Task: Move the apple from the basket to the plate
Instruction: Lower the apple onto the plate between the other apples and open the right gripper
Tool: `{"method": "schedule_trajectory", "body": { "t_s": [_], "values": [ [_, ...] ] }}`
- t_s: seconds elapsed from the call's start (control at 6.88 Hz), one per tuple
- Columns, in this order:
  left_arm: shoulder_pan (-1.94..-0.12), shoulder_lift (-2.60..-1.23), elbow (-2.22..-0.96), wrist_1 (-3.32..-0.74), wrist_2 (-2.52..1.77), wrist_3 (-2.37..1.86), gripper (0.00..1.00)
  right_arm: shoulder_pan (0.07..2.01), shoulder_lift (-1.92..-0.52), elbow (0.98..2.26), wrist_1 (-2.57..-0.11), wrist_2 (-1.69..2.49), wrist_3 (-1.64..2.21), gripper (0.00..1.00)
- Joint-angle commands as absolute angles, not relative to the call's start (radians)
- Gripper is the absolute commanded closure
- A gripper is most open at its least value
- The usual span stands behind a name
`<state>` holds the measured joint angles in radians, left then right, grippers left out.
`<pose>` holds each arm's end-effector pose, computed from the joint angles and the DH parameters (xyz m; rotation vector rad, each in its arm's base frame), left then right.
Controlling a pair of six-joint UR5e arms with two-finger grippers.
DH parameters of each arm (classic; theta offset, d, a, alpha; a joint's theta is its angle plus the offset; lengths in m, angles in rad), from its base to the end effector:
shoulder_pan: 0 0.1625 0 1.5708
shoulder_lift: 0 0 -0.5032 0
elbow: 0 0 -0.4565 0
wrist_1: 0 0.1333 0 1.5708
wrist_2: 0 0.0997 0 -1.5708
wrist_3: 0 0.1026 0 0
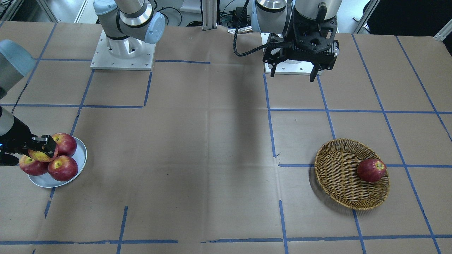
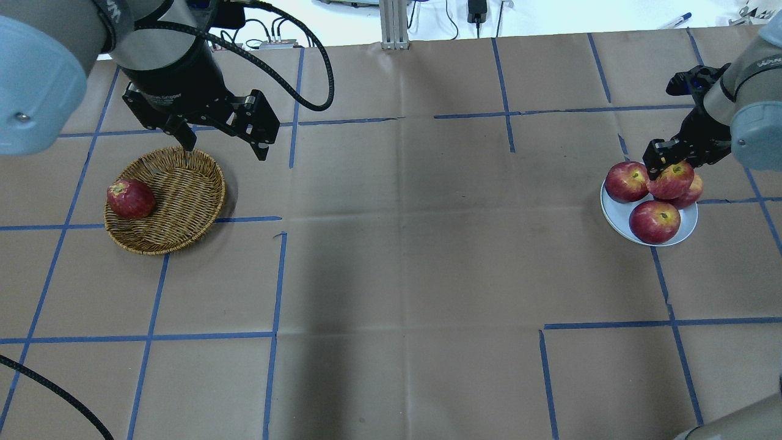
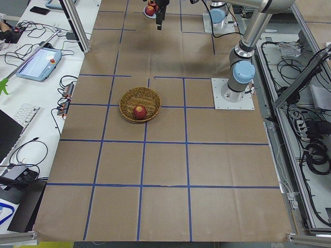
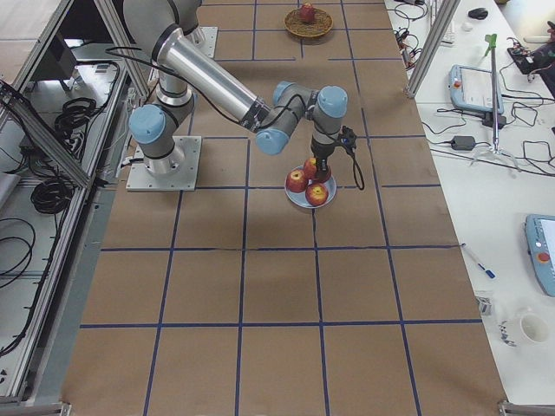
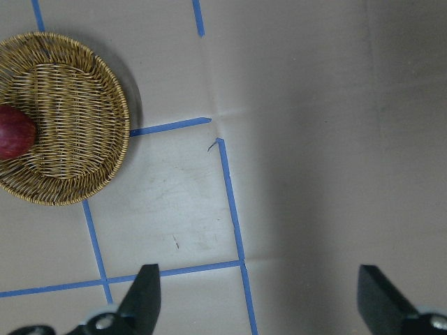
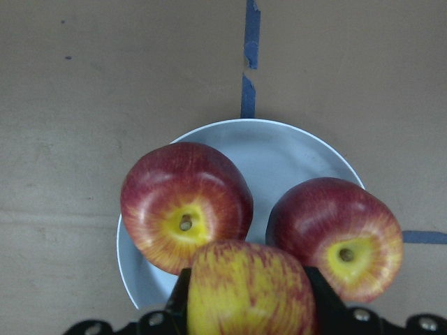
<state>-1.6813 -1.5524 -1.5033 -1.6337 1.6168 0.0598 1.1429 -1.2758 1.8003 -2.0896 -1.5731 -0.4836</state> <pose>-0.1882 -0.5301 0.6046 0.2625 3.0848 -0.0374 -0.1447 -0.6380 0.3122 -0.0875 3.1399 0.0096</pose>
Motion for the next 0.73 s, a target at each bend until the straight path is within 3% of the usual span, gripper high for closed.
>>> {"method": "schedule_trajectory", "body": {
  "t_s": [0.0,0.15,0.44,0.58],
  "values": [
    [-1.681,-1.552,-1.503,-1.634,1.617,0.06,0.01,1.141,-1.253,1.796,-2.095,-1.574,-0.483,0.39],
    [-1.681,-1.552,-1.503,-1.634,1.617,0.06,0.01,1.14,-1.244,1.795,-2.123,-1.574,-0.483,0.38],
    [-1.681,-1.552,-1.503,-1.634,1.618,0.06,0.01,1.137,-1.246,1.795,-2.129,-1.577,-0.482,0.08],
    [-1.681,-1.552,-1.503,-1.634,1.618,0.06,0.01,1.137,-1.256,1.793,-2.117,-1.577,-0.48,0.0]
  ]
}}
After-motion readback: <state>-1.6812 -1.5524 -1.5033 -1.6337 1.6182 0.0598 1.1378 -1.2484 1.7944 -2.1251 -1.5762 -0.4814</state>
